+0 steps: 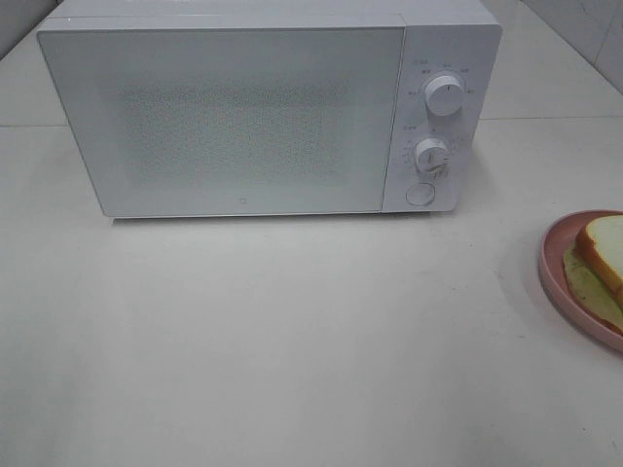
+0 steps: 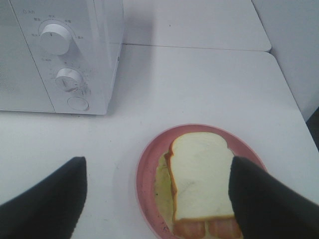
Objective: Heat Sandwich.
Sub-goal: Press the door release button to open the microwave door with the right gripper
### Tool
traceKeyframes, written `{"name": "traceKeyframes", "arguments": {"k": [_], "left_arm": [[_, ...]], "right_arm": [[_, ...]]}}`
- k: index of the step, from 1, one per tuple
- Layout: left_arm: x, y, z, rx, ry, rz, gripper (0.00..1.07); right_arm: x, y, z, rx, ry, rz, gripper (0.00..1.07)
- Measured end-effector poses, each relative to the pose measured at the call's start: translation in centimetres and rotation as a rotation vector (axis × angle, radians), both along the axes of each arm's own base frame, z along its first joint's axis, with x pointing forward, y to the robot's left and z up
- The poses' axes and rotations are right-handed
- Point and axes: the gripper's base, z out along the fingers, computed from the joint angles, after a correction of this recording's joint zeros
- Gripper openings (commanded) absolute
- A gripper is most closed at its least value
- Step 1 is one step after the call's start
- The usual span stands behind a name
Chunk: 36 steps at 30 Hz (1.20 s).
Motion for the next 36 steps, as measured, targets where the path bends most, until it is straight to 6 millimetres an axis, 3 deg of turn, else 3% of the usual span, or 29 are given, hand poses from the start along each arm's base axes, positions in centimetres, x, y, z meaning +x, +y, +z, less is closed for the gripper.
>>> {"name": "traceKeyframes", "arguments": {"k": [27, 33, 36], "left_arm": [[0.0, 0.0, 0.0, 0.000, 0.000, 0.000, 1.01], [0.0, 0.0, 0.0, 0.000, 0.000, 0.000, 1.01], [0.0, 0.0, 0.0, 0.000, 0.000, 0.000, 1.01]], "right_arm": [[9.0, 0.9, -2.4, 0.036, -0.070, 0.042, 0.76], [10.9, 1.2, -3.5, 0.081, -0.120, 0.041, 0.76], [11.4, 1.4, -5.2, 0.095, -0.173, 0.059, 0.76]]}}
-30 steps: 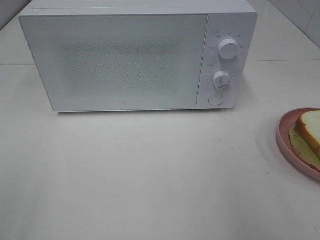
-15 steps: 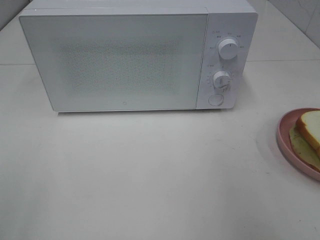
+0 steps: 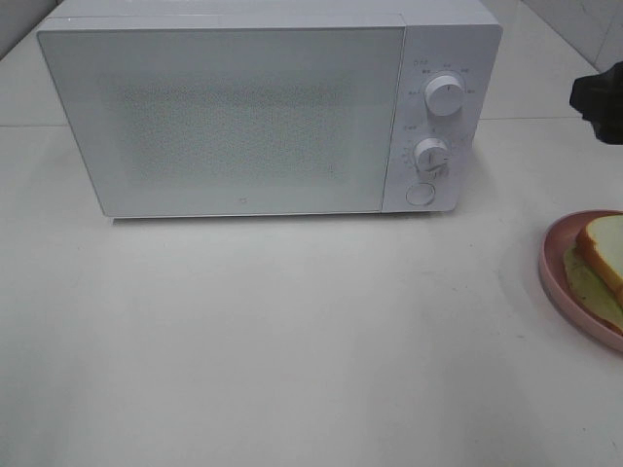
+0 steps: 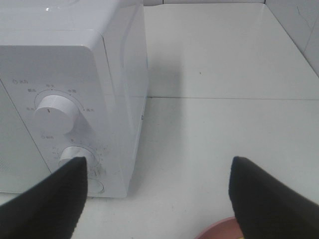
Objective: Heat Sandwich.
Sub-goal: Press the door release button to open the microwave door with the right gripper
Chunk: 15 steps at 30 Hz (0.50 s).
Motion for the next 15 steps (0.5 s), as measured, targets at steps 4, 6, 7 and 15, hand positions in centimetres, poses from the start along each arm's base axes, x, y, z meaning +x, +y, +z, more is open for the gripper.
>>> {"name": "traceKeyframes", "arguments": {"k": [4, 6, 7, 15], "left_arm": [[0.0, 0.0, 0.0, 0.000, 0.000, 0.000, 1.01], [0.0, 0.0, 0.0, 0.000, 0.000, 0.000, 1.01], [0.0, 0.0, 0.0, 0.000, 0.000, 0.000, 1.01], [0.0, 0.0, 0.0, 0.000, 0.000, 0.000, 1.01]], "right_arm": [[0.0, 0.1, -1.2, 0.009, -0.024, 0.009, 0.76], [-0.3, 0.1, -2.3, 0.039, -0.054, -0.001, 0.76], [-0.3, 0.1, -2.3, 0.039, -0.054, -0.001, 0.76], [-0.9, 1.9, -4.3, 0.067, -0.165, 0.026, 0.76]]}}
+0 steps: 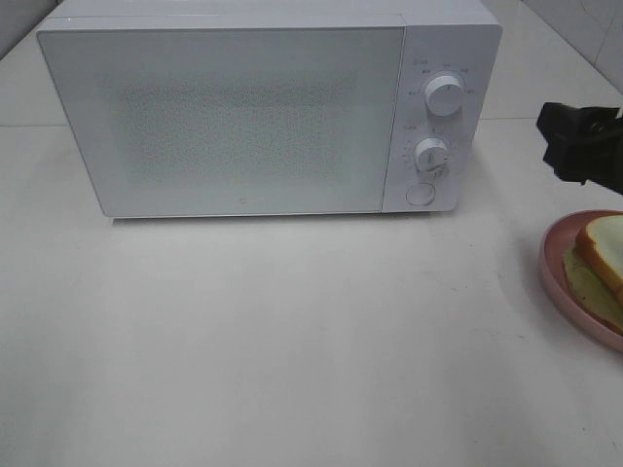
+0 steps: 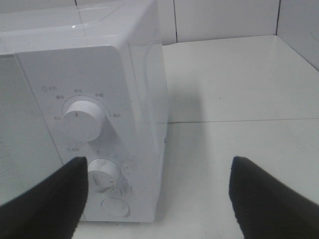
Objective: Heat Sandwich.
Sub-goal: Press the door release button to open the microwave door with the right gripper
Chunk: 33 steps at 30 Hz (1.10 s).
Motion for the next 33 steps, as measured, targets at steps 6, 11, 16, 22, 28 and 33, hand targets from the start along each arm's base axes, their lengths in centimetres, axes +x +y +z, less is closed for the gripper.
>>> {"name": "traceKeyframes", "arguments": {"k": [6, 11, 16, 22, 28, 33], "left_arm": [[0.0, 0.0, 0.0, 0.000, 0.000, 0.000, 1.01], [0.0, 0.0, 0.0, 0.000, 0.000, 0.000, 1.01], [0.0, 0.0, 0.0, 0.000, 0.000, 0.000, 1.01], [0.0, 0.0, 0.0, 0.000, 0.000, 0.000, 1.01], [0.0, 0.0, 0.0, 0.000, 0.000, 0.000, 1.01], [0.0, 0.0, 0.0, 0.000, 0.000, 0.000, 1.01]], "right_arm": [[-0.1, 1.6, -1.6, -0.051, 0.002, 0.039, 0.76], [-0.1, 3.2, -2.8, -0.089, 0.015, 0.055, 0.76], [-0.3, 5.0, -4.0, -0.129, 0.027, 0.076, 0.76], [-0.7, 6.3, -5.6, -0.162, 0.042, 0.052, 0.76], [-1.6, 7.5, -7.2, -0.182, 0.083, 0.018, 0.76], [-2.2, 8.0, -8.1, -0.195, 0.122, 0.002, 0.76]]}}
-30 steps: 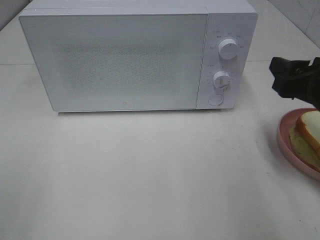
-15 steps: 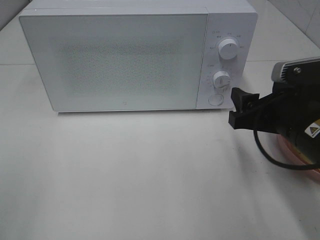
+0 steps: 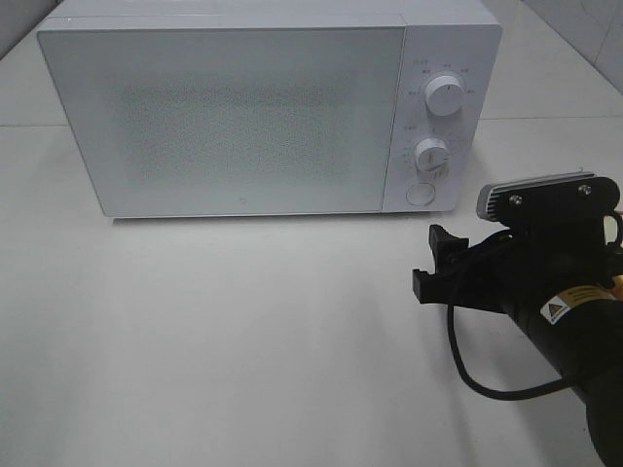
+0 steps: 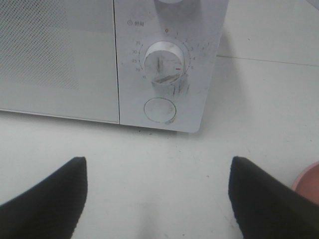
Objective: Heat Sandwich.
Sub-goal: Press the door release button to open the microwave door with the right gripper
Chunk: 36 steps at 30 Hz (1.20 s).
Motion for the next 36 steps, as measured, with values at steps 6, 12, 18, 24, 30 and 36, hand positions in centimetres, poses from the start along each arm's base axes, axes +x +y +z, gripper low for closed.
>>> {"name": "traceKeyframes", "arguments": {"k": [6, 12, 18, 24, 30, 36], "left_arm": [[0.00, 0.00, 0.00, 0.000, 0.000, 0.000, 1.01], [0.00, 0.00, 0.00, 0.000, 0.000, 0.000, 1.01], [0.00, 0.00, 0.00, 0.000, 0.000, 0.000, 1.01], [0.00, 0.00, 0.00, 0.000, 0.000, 0.000, 1.01], [0.00, 0.00, 0.00, 0.000, 0.000, 0.000, 1.01], [0.00, 0.00, 0.00, 0.000, 0.000, 0.000, 1.01]], "right_arm": [[-0.23, -0.03, -0.17, 0.002, 0.010, -0.030, 0.76], [-0.22, -0.09, -0.16, 0.067, 0.012, -0.060, 0.76], [-0.22, -0.09, -0.16, 0.285, 0.022, -0.139, 0.76], [-0.22, -0.09, -0.16, 0.579, 0.036, -0.244, 0.76], [-0.22, -0.10, -0.16, 0.873, 0.049, -0.349, 0.74], [-0.22, -0.10, -0.16, 1.189, 0.063, -0.459, 0.67]]}}
